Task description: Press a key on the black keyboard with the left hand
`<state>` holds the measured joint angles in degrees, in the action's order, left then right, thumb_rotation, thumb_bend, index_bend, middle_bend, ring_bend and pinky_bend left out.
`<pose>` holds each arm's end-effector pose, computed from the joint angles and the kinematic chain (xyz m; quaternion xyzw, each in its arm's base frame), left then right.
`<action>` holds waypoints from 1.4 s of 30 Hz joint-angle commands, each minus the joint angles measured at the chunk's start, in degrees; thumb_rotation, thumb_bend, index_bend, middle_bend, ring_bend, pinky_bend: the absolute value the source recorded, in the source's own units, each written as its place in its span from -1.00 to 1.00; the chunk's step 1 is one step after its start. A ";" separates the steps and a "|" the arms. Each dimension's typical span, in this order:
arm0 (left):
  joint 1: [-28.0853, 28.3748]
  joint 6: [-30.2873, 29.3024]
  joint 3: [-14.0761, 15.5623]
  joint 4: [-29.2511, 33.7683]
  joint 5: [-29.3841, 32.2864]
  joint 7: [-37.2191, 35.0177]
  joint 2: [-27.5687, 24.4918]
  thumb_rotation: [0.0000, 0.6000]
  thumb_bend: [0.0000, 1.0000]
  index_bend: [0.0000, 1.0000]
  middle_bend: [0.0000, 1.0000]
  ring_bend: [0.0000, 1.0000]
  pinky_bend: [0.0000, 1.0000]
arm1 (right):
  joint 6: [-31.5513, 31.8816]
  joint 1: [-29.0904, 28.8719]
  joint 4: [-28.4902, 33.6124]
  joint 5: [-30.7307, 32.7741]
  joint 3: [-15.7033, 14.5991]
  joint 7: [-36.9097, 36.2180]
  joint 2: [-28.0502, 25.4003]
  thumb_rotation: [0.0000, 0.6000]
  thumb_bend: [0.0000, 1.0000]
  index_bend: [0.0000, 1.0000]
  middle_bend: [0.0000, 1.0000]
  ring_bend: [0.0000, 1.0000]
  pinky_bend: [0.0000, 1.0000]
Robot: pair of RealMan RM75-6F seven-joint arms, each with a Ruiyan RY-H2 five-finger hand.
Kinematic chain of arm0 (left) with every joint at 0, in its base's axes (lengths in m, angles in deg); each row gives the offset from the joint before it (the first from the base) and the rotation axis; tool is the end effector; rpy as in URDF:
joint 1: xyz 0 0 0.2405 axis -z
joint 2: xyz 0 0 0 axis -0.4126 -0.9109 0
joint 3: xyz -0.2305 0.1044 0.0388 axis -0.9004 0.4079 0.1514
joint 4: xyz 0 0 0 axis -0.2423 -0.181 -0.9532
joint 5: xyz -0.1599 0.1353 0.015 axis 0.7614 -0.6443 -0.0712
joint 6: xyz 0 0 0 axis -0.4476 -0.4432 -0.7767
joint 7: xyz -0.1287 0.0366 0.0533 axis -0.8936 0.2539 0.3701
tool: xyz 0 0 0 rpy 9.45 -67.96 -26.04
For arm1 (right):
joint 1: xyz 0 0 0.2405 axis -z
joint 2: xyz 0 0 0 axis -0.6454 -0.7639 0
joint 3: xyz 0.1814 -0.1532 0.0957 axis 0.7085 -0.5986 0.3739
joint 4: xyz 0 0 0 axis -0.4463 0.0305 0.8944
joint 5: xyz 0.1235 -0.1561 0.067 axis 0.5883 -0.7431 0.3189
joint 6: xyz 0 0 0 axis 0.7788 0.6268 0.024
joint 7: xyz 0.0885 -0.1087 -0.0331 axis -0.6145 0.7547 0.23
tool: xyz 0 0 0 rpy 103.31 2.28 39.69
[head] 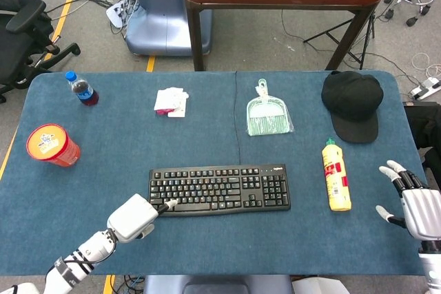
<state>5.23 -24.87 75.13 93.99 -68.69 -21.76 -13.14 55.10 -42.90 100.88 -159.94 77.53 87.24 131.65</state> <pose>-0.1559 0.2205 0.0410 -0.8644 -0.2176 -0.3088 0.3319 -0.3212 -0.1698 0.1692 0.6024 -0.3597 0.3727 0.6073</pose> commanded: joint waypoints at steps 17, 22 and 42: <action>1.66 2.57 1.50 -1.40 5.23 3.59 3.02 1.00 -0.39 -0.71 0.82 0.94 1.00 | -0.23 -0.39 0.51 -0.47 0.14 0.17 -0.67 1.00 -0.92 -0.52 -0.65 -0.56 0.03; 2.14 3.07 1.70 -1.90 7.36 5.07 3.75 1.00 -0.39 -0.71 0.82 0.94 1.00 | -0.27 -0.59 1.04 -0.59 0.29 0.53 -1.13 1.00 -0.92 -0.52 -0.65 -0.56 0.03; 3.40 3.28 3.32 -3.39 13.50 9.62 5.24 1.00 -0.38 -0.72 0.83 0.94 1.00 | -0.63 -0.75 1.54 -0.24 0.28 1.31 -1.29 1.00 -0.92 -0.52 -0.65 -0.56 0.03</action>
<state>8.50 -21.63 78.34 90.76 -55.57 -12.41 -7.99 54.48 -43.66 102.42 -160.19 77.81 88.55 130.36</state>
